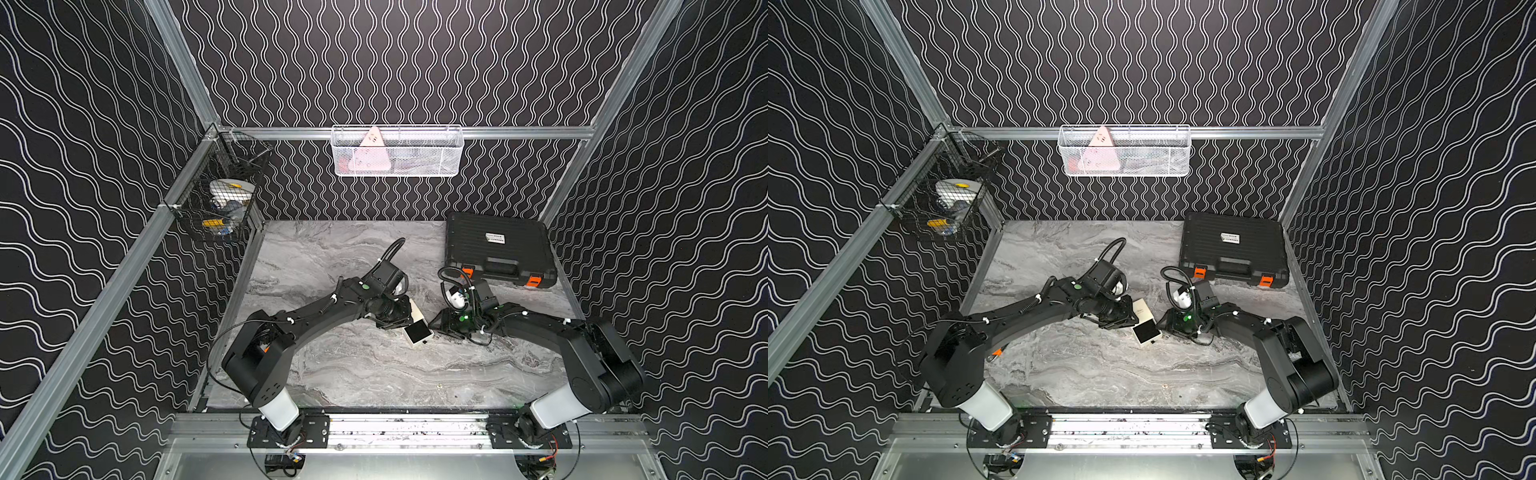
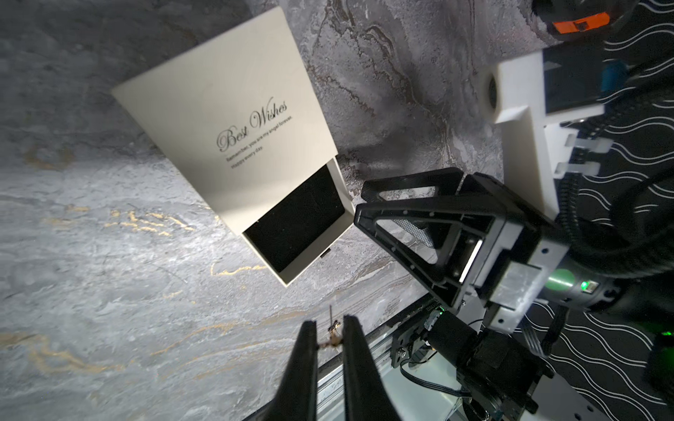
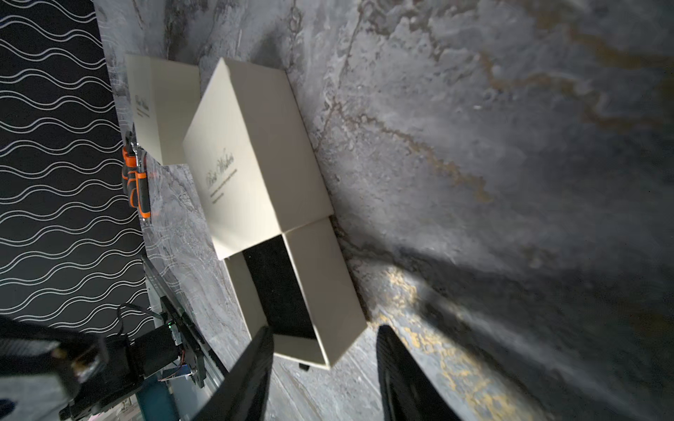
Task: Place the earrings into the drawer-style jewelry box
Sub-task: Adjust the jewelry box at the center of the board.
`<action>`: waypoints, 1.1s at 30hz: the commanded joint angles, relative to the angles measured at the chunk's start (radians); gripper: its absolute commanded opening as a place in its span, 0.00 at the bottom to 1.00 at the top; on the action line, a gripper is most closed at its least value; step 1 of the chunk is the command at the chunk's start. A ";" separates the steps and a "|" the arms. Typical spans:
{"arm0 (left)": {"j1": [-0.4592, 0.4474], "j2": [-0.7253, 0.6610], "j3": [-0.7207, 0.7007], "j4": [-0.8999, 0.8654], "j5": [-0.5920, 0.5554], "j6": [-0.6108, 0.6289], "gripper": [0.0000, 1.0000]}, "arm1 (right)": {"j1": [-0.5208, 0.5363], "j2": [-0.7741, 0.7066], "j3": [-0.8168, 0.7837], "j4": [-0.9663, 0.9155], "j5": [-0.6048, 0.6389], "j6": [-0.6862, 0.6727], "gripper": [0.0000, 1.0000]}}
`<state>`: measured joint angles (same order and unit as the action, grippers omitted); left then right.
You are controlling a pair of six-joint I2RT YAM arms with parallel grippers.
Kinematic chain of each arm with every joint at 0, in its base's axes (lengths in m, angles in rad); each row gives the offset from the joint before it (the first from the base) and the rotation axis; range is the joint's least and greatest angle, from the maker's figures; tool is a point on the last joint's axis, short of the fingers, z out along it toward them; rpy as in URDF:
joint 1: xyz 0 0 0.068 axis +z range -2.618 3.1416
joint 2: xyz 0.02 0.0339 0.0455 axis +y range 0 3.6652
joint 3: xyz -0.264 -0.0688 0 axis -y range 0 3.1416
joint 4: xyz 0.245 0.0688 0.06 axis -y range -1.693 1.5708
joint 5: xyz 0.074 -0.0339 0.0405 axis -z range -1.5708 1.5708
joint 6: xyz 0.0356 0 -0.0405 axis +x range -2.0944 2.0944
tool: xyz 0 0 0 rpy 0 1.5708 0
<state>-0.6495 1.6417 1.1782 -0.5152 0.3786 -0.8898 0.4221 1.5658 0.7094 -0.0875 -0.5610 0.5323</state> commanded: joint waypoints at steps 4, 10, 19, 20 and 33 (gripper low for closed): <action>0.001 -0.019 0.006 -0.045 -0.030 0.015 0.00 | 0.028 0.023 0.009 0.042 -0.031 -0.023 0.46; 0.001 -0.017 0.008 -0.063 -0.030 0.024 0.00 | 0.122 0.004 -0.006 0.060 -0.020 0.014 0.45; -0.040 0.018 0.037 -0.111 -0.053 0.006 0.00 | 0.156 -0.085 -0.042 0.047 0.056 0.065 0.49; -0.049 0.028 0.047 -0.122 -0.059 0.002 0.00 | 0.144 -0.111 -0.045 0.025 0.071 0.057 0.51; -0.076 0.195 0.222 -0.319 -0.088 -0.043 0.00 | -0.030 -0.316 -0.014 -0.214 0.269 -0.040 0.86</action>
<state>-0.7216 1.8080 1.3724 -0.7509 0.3050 -0.8932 0.4042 1.2564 0.6788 -0.2432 -0.3305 0.5140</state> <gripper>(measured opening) 0.140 0.855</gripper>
